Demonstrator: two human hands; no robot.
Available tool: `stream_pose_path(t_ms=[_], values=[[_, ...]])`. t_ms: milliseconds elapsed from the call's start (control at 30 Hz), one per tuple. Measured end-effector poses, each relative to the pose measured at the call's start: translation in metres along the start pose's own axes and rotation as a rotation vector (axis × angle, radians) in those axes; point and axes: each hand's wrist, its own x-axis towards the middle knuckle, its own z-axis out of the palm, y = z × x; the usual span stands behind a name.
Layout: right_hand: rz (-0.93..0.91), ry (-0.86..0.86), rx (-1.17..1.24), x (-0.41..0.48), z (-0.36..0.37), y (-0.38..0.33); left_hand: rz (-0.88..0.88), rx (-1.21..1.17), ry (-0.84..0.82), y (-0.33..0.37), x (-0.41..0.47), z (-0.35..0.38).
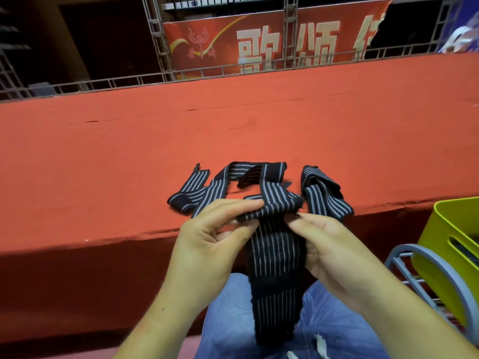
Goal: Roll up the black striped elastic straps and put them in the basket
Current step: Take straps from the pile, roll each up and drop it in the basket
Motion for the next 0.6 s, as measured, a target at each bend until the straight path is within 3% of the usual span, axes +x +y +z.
stream_pose_path(t_ms=[133, 200, 400, 500, 600], values=[[0.036, 0.098, 0.186, 0.0017, 0.0017, -0.0010, 0.024, 0.089, 0.009, -0.0021, -0.0012, 0.0003], [0.033, 0.063, 0.216, 0.0015, 0.0036, -0.0033, 0.039, 0.117, 0.010, -0.0028, -0.0026, 0.0007], [-0.049, 0.033, -0.025, -0.0026, 0.0030, -0.0041, 0.026, 0.109, -0.056, -0.0037, -0.0051, 0.0013], [-0.078, 0.061, -0.073, -0.0011, 0.0002, -0.0011, -0.037, 0.105, -0.094, -0.0021, -0.0048, 0.0009], [-0.109, 0.071, -0.138, -0.0002, -0.0028, 0.0016, -0.161, -0.049, -0.073, -0.0045, -0.0031, 0.0005]])
